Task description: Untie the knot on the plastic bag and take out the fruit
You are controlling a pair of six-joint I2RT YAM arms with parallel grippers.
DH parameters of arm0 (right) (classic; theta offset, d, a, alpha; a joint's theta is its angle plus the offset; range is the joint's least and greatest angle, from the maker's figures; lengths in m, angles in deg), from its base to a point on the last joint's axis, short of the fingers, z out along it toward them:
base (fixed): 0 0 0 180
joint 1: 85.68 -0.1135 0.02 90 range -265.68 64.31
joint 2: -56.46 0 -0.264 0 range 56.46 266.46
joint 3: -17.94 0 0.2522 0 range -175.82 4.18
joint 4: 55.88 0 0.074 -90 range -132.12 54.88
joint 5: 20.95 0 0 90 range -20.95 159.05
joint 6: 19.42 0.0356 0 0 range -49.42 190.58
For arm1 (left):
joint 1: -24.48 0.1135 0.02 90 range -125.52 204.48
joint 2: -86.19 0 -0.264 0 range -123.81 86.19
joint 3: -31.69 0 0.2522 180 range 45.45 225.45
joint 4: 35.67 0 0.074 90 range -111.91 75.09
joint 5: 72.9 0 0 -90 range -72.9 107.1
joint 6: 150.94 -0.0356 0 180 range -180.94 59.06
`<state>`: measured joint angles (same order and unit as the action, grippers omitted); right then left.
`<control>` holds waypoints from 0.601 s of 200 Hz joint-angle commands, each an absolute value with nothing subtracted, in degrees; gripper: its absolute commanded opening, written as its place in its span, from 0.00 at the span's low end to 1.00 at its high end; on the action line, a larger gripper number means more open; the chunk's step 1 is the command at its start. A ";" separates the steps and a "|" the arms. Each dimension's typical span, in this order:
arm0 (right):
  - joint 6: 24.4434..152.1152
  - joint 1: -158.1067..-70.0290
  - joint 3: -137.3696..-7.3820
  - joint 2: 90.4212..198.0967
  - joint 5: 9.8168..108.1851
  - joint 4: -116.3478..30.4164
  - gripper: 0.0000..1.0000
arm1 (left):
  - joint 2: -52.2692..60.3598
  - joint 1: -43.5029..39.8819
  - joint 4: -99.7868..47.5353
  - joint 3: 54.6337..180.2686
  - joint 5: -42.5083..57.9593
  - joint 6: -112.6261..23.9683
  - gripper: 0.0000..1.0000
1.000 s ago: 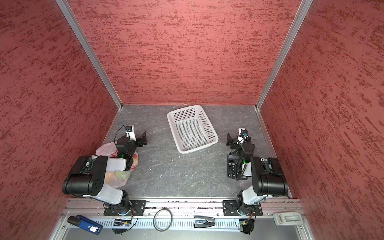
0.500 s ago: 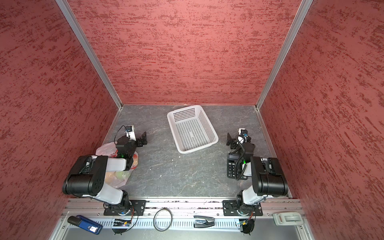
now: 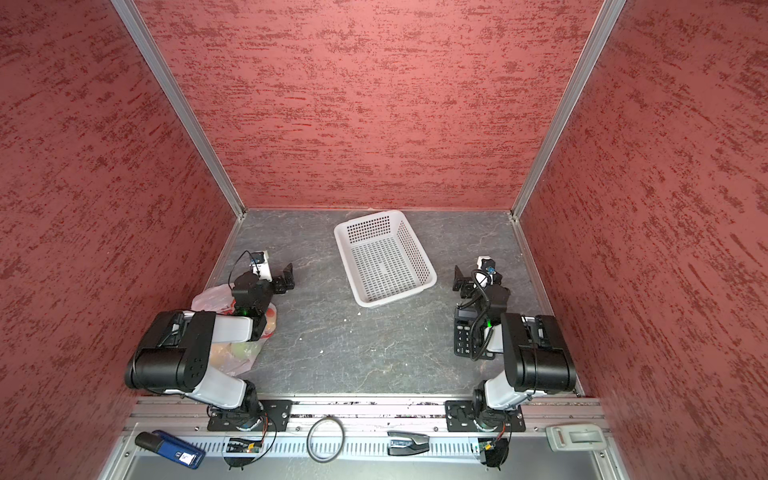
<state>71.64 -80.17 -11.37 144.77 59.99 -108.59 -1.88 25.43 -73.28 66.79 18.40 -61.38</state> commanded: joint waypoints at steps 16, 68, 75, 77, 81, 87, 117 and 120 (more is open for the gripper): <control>71.14 -79.96 -11.06 145.18 59.12 -110.03 0.99 | -1.82 25.79 -73.45 67.08 17.54 -60.89 1.00; 71.15 -79.92 -11.05 144.71 59.07 -109.87 0.99 | -1.75 25.75 -73.45 66.99 17.56 -60.93 1.00; 70.85 -79.98 -11.56 143.46 58.91 -107.91 0.99 | -1.60 25.73 -73.82 66.86 17.37 -61.04 1.00; 70.80 -80.00 -11.78 143.05 58.87 -107.17 0.99 | -1.43 25.74 -73.51 66.93 17.25 -61.16 1.00; 70.73 -80.12 -12.44 142.04 58.86 -105.17 0.99 | -0.82 25.70 -72.21 67.18 17.06 -61.17 1.00; 70.60 -80.23 -13.76 140.23 58.97 -101.27 0.99 | 0.63 25.63 -69.23 68.16 16.66 -61.41 1.00; 73.19 -82.16 -24.29 130.50 61.57 -74.54 0.99 | 9.38 24.38 -51.96 73.57 16.27 -61.91 1.00; 73.54 -82.64 -25.49 129.98 61.98 -72.32 0.99 | 10.44 24.19 -50.65 73.92 16.17 -61.87 1.00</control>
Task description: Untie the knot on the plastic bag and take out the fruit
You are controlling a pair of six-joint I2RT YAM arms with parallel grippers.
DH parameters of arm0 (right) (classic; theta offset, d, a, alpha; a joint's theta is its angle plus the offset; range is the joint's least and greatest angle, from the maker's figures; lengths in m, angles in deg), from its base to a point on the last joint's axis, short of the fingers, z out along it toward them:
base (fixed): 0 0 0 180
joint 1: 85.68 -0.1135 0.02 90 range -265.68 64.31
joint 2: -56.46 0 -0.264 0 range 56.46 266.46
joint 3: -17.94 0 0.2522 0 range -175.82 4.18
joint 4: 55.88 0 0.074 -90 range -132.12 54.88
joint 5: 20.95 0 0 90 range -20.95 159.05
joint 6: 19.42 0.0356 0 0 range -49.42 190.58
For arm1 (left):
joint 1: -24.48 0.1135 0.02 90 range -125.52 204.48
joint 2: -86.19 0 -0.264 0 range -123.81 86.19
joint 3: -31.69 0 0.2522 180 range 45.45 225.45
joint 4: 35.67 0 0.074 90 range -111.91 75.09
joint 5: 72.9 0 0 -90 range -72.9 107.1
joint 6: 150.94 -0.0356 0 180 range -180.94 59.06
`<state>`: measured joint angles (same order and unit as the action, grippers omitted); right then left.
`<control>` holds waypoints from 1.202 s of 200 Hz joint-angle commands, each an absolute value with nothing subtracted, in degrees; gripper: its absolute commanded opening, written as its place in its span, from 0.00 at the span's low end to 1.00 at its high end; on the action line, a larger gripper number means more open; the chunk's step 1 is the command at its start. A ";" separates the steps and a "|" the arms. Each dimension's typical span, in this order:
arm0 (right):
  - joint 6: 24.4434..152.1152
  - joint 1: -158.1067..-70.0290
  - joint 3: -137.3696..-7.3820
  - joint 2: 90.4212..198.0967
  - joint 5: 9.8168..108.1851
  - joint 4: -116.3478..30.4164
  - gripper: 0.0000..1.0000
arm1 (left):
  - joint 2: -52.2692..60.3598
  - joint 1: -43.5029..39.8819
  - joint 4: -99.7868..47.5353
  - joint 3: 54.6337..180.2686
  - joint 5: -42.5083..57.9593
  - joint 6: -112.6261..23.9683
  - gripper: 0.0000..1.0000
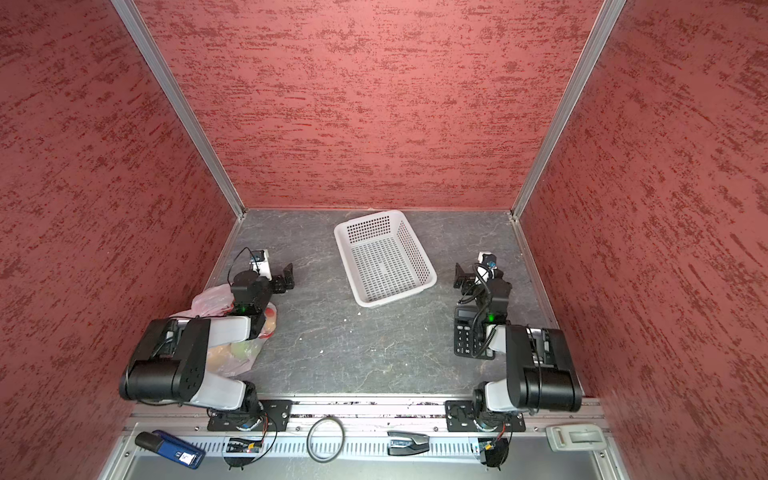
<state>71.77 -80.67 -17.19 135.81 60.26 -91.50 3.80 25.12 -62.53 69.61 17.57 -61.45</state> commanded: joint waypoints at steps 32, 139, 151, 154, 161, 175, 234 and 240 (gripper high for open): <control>75.51 -91.03 -39.90 129.58 65.82 -49.50 0.99 | 19.11 20.58 -35.15 78.00 14.94 -60.03 1.00; 80.44 -124.30 -87.04 165.34 68.76 -15.03 0.99 | 22.12 16.84 -26.22 81.49 3.77 -39.67 1.00; 80.01 -126.02 -91.12 169.13 69.04 -12.17 0.98 | 22.28 16.87 -27.02 80.77 2.81 -38.41 1.00; 79.99 -126.39 -92.12 169.94 69.32 -11.54 0.97 | 22.28 16.95 -27.04 80.62 2.60 -38.18 1.00; 79.86 -127.00 -93.98 171.78 69.66 -10.09 0.94 | 22.46 17.01 -27.34 80.21 2.15 -37.71 1.00; 80.30 -127.77 -97.31 174.95 69.67 -7.70 0.86 | 22.89 17.26 -27.22 79.87 1.41 -37.18 1.00; 83.47 -128.49 -102.90 181.18 70.81 -4.81 0.63 | 22.67 18.43 -23.85 80.14 -0.29 -37.97 1.00; 83.69 -128.50 -103.23 181.51 70.82 -4.59 0.62 | 22.48 18.50 -23.73 80.20 -0.43 -38.00 1.00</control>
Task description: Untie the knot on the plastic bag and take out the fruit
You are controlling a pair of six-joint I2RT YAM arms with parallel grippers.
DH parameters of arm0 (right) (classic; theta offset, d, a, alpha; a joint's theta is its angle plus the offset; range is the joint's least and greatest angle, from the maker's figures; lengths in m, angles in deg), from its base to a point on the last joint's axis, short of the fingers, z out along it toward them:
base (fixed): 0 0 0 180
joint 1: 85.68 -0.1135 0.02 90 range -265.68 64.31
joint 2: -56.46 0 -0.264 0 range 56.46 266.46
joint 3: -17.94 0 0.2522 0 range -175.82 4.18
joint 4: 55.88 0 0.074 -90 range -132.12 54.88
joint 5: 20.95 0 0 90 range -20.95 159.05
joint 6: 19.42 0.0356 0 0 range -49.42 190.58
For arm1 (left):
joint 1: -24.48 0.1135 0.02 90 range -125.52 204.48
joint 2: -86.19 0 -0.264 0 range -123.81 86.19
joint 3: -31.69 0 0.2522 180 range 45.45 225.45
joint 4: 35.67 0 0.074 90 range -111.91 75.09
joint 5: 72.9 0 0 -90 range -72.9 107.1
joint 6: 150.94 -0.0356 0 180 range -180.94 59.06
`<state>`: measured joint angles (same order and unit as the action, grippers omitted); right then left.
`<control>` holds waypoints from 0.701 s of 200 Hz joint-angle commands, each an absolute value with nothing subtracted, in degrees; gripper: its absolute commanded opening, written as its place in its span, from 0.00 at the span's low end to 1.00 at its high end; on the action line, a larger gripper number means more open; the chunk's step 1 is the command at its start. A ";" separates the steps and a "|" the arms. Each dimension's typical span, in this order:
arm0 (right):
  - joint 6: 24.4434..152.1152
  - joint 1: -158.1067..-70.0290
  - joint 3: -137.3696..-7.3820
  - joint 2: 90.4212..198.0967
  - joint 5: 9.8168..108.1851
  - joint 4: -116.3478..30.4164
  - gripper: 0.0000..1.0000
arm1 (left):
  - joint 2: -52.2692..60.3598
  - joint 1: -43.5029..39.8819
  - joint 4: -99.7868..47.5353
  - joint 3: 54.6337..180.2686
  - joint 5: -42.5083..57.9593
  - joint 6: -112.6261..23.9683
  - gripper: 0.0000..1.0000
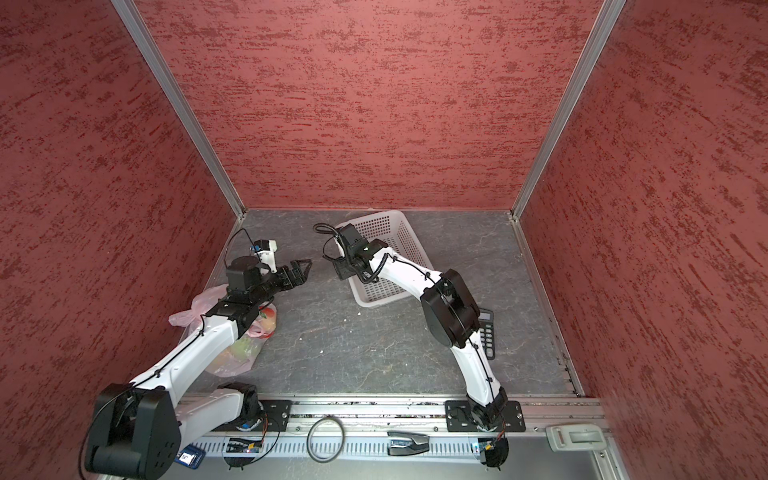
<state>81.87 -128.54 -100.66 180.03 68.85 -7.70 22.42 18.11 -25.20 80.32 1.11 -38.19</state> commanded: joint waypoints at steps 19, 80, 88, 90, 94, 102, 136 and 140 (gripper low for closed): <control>84.38 -128.50 -103.40 182.18 70.54 -4.37 0.54 | 21.51 18.48 -23.46 80.36 -0.48 -38.05 1.00; 84.59 -127.51 -102.51 181.62 73.77 -3.00 0.27 | 18.46 16.68 -23.55 81.75 0.14 -38.26 1.00; 84.29 -126.99 -102.38 181.57 74.39 -2.88 0.25 | 18.00 16.25 -23.27 82.09 0.48 -38.39 1.00; 84.23 -126.88 -102.44 181.54 74.47 -2.77 0.25 | 17.88 16.14 -23.17 82.21 0.55 -38.42 1.00; 84.08 -126.49 -102.42 181.53 74.84 -2.54 0.23 | 17.67 15.93 -23.13 82.34 0.60 -38.43 1.00; 83.67 -125.70 -102.28 181.48 75.11 -2.54 0.20 | 17.30 15.50 -23.21 82.66 0.65 -38.48 1.00; 82.31 -121.22 -101.13 180.67 76.29 -2.98 0.12 | 15.93 13.90 -23.22 83.66 0.71 -38.79 1.00; 82.08 -120.63 -100.98 180.60 76.54 -3.04 0.12 | 15.84 13.73 -23.22 83.75 0.70 -38.79 1.00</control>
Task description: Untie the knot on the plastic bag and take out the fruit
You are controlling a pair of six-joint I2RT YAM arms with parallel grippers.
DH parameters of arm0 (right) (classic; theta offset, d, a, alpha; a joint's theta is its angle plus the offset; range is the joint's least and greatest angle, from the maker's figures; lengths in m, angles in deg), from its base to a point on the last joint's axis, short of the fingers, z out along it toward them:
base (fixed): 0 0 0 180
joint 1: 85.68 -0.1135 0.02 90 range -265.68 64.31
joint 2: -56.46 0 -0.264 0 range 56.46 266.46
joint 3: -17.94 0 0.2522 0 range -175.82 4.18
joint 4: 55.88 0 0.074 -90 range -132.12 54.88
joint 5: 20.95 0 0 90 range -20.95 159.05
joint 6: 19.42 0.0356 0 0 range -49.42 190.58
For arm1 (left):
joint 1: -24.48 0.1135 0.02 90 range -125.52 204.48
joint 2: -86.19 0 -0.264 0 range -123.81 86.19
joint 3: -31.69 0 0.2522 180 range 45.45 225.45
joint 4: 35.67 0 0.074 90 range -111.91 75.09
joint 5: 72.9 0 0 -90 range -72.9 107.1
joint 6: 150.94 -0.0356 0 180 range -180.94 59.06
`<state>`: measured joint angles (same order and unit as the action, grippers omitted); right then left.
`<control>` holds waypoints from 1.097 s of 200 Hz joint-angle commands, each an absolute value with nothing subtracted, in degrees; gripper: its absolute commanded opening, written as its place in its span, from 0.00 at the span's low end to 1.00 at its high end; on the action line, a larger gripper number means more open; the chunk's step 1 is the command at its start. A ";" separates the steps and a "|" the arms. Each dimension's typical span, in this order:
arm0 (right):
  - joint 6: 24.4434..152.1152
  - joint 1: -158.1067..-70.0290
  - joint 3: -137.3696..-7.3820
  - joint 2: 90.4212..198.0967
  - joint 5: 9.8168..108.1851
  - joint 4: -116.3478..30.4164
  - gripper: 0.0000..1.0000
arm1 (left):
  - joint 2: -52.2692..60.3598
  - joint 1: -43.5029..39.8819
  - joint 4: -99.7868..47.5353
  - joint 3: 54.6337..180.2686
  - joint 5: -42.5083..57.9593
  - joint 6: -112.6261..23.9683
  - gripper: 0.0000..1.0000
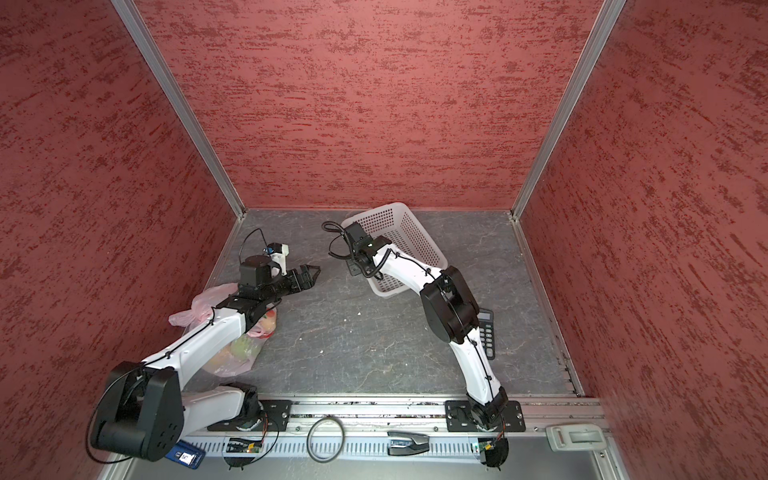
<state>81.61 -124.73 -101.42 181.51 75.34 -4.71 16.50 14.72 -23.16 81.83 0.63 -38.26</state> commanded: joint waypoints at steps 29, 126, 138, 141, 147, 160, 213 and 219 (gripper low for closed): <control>80.03 -115.75 -100.06 180.47 78.07 -3.44 0.11 | 15.10 12.76 -22.90 84.36 0.82 -38.74 1.00; 74.52 -100.57 -99.03 180.65 82.44 -4.38 0.10 | 14.11 11.52 -21.31 85.86 0.61 -38.87 1.00; 74.45 -99.23 -98.92 180.82 82.84 -4.32 0.10 | 14.03 11.47 -21.00 86.05 0.48 -38.98 1.00; 74.47 -98.88 -98.97 180.83 82.95 -4.30 0.10 | 14.03 11.47 -20.87 86.13 0.48 -38.99 1.00; 74.48 -98.23 -98.95 180.86 83.08 -4.32 0.10 | 14.03 11.47 -20.78 86.23 0.44 -39.06 1.00; 74.48 -97.01 -99.07 181.00 83.48 -4.30 0.10 | 13.94 11.47 -20.50 86.47 0.39 -39.09 1.00; 74.35 -93.32 -98.25 180.96 84.80 -3.99 0.10 | 13.41 11.13 -20.15 87.52 0.39 -39.07 1.00; 73.98 -92.99 -98.03 180.85 84.70 -4.21 0.10 | 13.44 11.05 -20.14 87.53 0.48 -39.05 1.00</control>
